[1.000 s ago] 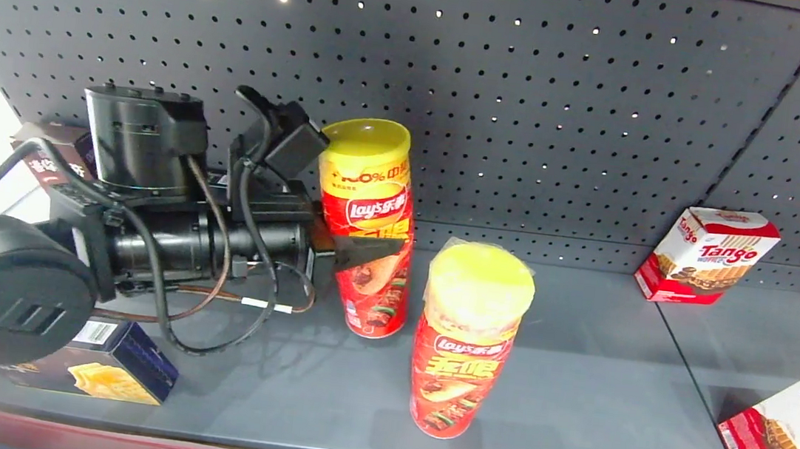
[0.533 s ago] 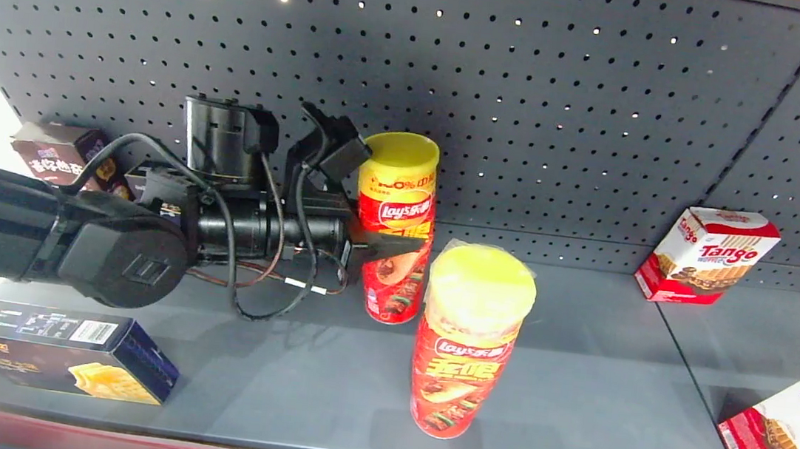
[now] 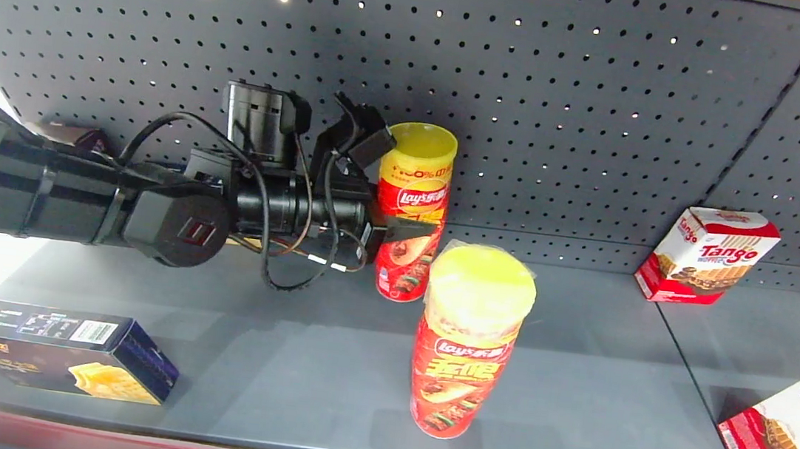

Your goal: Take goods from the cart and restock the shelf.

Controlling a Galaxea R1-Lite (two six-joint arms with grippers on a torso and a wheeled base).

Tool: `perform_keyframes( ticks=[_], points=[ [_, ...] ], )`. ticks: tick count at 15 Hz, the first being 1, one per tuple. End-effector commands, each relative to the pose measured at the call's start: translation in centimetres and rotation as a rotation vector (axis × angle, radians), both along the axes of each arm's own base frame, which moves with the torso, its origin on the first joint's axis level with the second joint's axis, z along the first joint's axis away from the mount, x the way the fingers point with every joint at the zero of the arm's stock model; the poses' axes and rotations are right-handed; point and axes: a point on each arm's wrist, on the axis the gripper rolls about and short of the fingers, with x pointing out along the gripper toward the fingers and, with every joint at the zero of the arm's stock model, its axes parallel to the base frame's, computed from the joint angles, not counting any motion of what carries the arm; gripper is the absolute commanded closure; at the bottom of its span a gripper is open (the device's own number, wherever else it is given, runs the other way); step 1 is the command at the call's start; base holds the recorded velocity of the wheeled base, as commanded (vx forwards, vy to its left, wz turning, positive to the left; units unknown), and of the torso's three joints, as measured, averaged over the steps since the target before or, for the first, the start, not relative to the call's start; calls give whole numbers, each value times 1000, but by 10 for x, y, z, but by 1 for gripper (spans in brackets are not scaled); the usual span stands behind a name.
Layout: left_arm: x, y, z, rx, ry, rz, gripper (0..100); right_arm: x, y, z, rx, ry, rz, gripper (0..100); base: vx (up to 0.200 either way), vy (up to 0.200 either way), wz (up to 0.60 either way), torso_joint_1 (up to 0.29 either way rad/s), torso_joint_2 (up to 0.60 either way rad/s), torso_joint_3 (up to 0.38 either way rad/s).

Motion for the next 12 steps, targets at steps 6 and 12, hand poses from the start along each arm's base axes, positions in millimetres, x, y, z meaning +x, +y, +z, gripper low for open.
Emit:
perform_keyframes(
  ticks=[6,12],
  points=[
    [7,-17,-14,11,22,-28,100,0,0,0,-1,4,0,0,0,0,0,0,0,0],
    [7,-16,-15,11,23,-28,0,0,0,0,-1,4,0,0,0,0,0,0,0,0]
  ],
)
